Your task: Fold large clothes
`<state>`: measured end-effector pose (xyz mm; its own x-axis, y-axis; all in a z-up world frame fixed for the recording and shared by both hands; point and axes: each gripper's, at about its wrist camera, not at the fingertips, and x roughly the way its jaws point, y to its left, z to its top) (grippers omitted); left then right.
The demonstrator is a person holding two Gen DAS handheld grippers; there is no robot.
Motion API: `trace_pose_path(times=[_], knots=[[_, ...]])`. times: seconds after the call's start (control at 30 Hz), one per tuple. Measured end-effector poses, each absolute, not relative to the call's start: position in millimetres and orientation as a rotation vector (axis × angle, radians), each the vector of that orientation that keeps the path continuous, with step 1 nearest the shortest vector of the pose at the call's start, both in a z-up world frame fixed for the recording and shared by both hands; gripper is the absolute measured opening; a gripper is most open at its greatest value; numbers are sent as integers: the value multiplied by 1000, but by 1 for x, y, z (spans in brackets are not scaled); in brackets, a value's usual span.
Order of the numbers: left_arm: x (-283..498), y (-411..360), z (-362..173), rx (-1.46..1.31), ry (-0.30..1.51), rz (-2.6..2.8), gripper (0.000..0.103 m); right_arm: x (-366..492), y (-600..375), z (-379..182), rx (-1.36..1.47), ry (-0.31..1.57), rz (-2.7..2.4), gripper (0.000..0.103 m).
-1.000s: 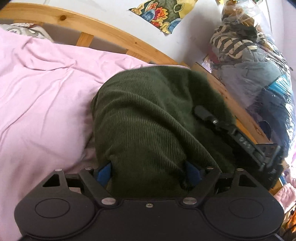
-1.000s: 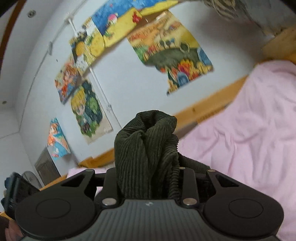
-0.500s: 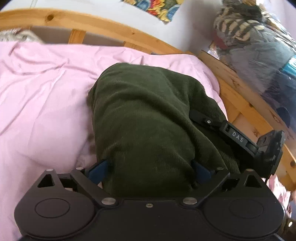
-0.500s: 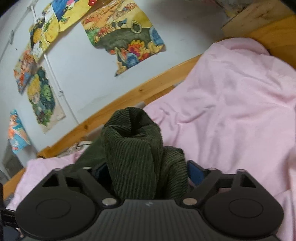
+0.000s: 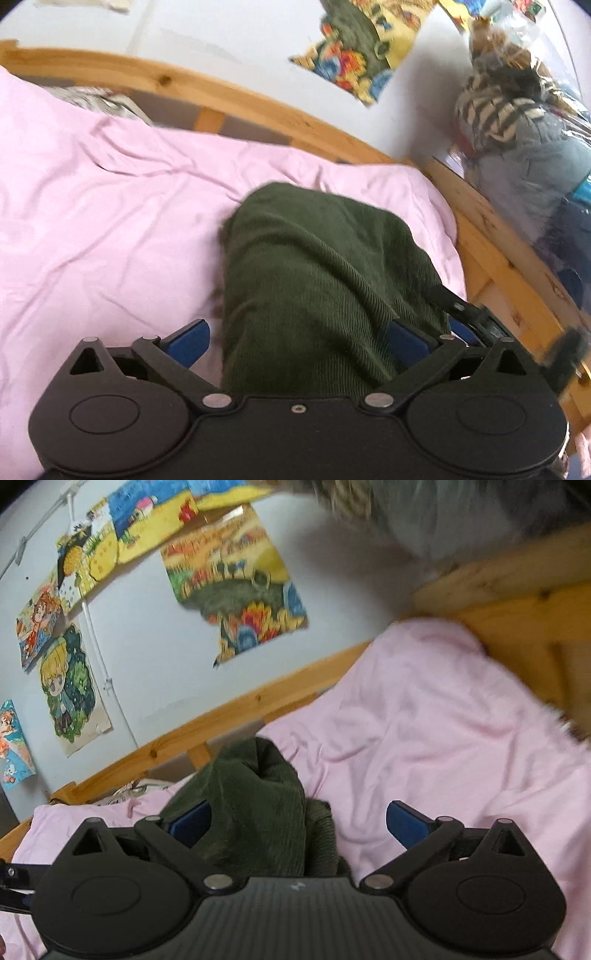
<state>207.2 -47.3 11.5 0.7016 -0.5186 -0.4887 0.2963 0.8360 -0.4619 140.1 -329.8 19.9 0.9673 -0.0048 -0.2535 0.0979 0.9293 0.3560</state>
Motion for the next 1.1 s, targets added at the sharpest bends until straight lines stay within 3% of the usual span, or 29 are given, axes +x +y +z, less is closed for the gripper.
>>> trace_pose_path(times=[0.4, 0.8, 1.1], knots=[[114, -52, 46, -98, 458, -450, 102, 7, -257, 64, 285, 119, -62, 103], [53, -29, 31, -69, 521, -451, 102, -65, -215, 55, 261, 231, -150, 103], [38, -13, 17, -22, 532, -415, 102, -63, -205, 43, 253, 317, -133, 103]])
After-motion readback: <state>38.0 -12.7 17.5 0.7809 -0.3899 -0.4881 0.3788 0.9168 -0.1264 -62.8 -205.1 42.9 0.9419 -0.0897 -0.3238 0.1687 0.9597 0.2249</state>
